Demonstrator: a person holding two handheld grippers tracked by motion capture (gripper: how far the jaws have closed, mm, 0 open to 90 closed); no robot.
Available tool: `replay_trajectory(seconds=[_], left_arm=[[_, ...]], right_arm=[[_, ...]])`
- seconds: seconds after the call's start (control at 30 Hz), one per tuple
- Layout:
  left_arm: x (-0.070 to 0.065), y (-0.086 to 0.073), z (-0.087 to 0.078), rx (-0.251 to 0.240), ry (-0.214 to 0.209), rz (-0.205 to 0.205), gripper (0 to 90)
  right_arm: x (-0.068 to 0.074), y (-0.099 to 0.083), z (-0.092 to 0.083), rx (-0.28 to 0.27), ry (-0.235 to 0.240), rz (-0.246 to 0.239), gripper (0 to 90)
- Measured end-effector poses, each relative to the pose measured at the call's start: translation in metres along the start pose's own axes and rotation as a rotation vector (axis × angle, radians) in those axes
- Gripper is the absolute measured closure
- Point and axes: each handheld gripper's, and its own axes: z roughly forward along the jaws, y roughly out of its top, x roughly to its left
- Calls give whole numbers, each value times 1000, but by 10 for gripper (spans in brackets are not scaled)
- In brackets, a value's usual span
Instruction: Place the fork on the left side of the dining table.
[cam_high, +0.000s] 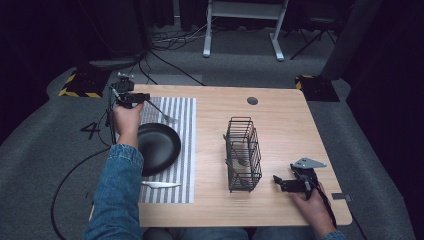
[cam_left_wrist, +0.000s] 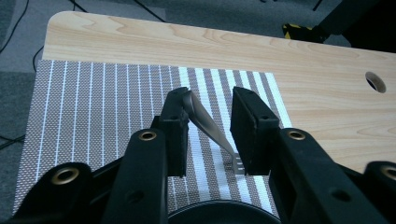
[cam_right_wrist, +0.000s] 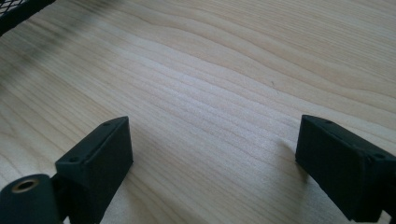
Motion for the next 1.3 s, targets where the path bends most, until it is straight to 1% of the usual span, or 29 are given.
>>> replay_trajectory(seconds=[0.03, 0.1, 0.13, 0.17, 0.2, 0.27, 0.37, 0.43, 0.5, 0.6, 0.63, 0.67, 0.77, 0.8, 0.87, 0.9, 0.93, 0.97, 1.03, 1.3], left_arm=[[3, 0, 0, 0, 1, -3, 666], [4, 1, 0, 1, 2, -6, 667], [7, 1, 1, 1, 4, -9, 667], [7, 1, 1, 1, 4, -9, 667], [9, 1, 1, 1, 4, -19, 667], [12, 2, 3, 1, 3, -25, 667], [16, 4, 6, 2, 18, -30, 659], [17, 5, 7, 3, 14, -29, 657], [19, 6, 9, 9, 19, -16, 657], [21, 5, 10, 12, 20, -15, 656], [24, 3, 10, 15, 19, -19, 656], [24, 3, 10, 15, 19, -19, 656], [28, 0, 9, 20, 29, -15, 656], [31, -2, 8, 26, 26, -21, 657], [32, -4, 8, 26, 27, -25, 656], [36, -6, 10, 33, 22, -34, 656], [36, -6, 10, 33, 22, -34, 656], [38, -7, 11, 30, 18, -47, 657], [40, -10, 16, 41, 18, -54, 657], [42, -15, 21, 48, 21, -62, 651]], right_arm=[[0, 0, 0, 0, -1, 1, 109], [0, 0, 0, 0, -1, 0, 109], [0, 0, 0, 0, -1, 1, 109], [0, 0, 0, 0, -1, 1, 109], [0, 0, 0, 0, -1, 1, 110], [0, 0, 0, 0, -2, 2, 110], [0, 0, 0, 0, -4, 3, 111], [0, 0, 0, 0, -4, 4, 111], [0, 0, 0, -1, -6, 5, 112], [0, 0, 0, -1, -7, 6, 112], [0, 0, 0, -1, -8, 8, 113], [0, 0, 0, -1, -8, 8, 113], [0, 0, 0, -1, -10, 10, 113], [0, 0, 0, -1, -10, 10, 114], [0, 0, 0, -1, -11, 11, 114], [0, 0, 0, -1, -11, 11, 114], [0, 0, 0, -1, -11, 11, 114], [0, 0, 0, -2, -11, 12, 114], [0, 0, 0, -1, -11, 11, 114], [0, 0, 0, -2, -11, 11, 114]])
